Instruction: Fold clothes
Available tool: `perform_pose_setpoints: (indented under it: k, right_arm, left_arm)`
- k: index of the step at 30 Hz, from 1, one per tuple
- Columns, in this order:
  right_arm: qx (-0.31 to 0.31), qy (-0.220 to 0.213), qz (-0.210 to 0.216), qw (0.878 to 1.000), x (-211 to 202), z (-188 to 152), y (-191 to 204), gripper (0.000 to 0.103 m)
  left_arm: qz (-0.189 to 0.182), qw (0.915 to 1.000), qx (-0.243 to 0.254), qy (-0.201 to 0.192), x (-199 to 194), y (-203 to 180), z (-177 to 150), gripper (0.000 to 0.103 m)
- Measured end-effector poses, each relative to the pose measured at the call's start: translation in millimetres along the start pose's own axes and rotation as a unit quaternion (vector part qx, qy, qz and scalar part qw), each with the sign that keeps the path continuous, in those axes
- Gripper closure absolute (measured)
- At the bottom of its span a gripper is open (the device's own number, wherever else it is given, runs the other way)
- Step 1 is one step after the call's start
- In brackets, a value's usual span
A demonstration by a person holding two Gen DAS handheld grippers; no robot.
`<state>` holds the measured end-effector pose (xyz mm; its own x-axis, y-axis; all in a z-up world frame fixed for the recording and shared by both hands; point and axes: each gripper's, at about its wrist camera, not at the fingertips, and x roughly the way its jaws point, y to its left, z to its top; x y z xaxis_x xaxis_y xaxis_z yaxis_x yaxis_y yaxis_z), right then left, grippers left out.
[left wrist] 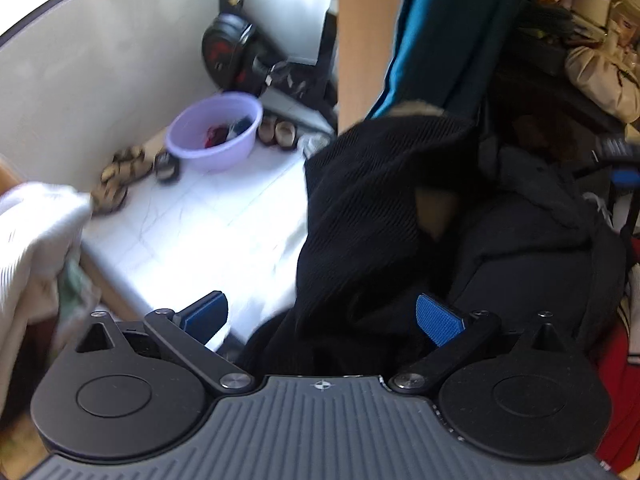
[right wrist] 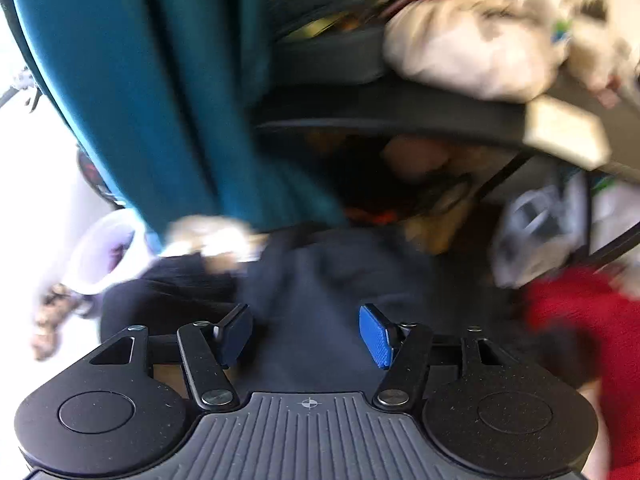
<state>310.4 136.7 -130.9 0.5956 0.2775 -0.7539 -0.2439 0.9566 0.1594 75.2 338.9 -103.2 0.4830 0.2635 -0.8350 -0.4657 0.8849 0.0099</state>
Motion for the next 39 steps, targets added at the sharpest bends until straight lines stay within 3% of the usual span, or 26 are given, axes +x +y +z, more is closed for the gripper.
perform_pose_setpoints:
  k: [5,9,14,18,20,22,23,25,29,33,39]
  right_arm:
    - [-0.011,0.036,-0.029,0.999,-24.8,-54.2,-50.8,0.034]
    - [-0.012,0.063,-0.041,0.997,-15.8,-84.4,-53.3,0.034]
    - [0.078,0.051,-0.012,0.996,4.3,-87.0,-47.1,0.03]
    - [0.061,0.053,-0.01,0.997,18.0,-86.0,-44.5,0.024]
    - [0.022,0.059,-0.015,0.998,21.5,-88.0,-41.7,0.029]
    - [0.004,0.062,-0.016,0.998,16.8,-87.8,-43.5,0.054]
    - [0.003,0.065,-0.014,0.998,13.3,-86.9,-46.1,0.075]
    - [0.02,0.071,-0.013,0.997,5.0,-85.6,-56.0,0.09]
    - [0.012,0.066,-0.011,0.998,-9.1,-88.8,-69.2,0.096]
    - [0.067,0.07,0.004,0.995,-17.7,-86.8,-88.1,0.098]
    - [0.039,0.062,0.004,0.997,-28.7,-90.6,-95.3,0.099]
  left_arm:
    - [-0.022,0.9989,-0.037,-0.017,12.7,-22.5,40.3,0.001]
    - [-0.036,0.9989,-0.024,-0.017,12.1,-43.8,50.4,0.001]
    - [-0.011,0.9987,0.049,-0.014,8.9,-64.7,36.6,0.001]
    - [0.005,0.9987,0.05,0.003,10.5,-63.3,25.9,0.001]
    - [0.007,0.999,0.042,0.015,12.7,-61.6,23.9,0.001]
    - [0.009,0.999,0.04,0.019,13.7,-61.3,24.6,0.001]
    - [0.01,0.999,0.039,0.021,14.1,-61.2,24.9,0.001]
    - [0.009,0.999,0.04,0.019,16.2,-63.6,25.0,0.001]
    - [-0.008,0.9972,0.072,0.016,29.8,-82.8,25.5,0.001]
    - [-0.058,0.9851,0.162,-0.003,58.7,-126.4,26.4,0.001]
    - [-0.139,0.9402,0.31,-0.019,112.9,-200.8,17.8,0.001]
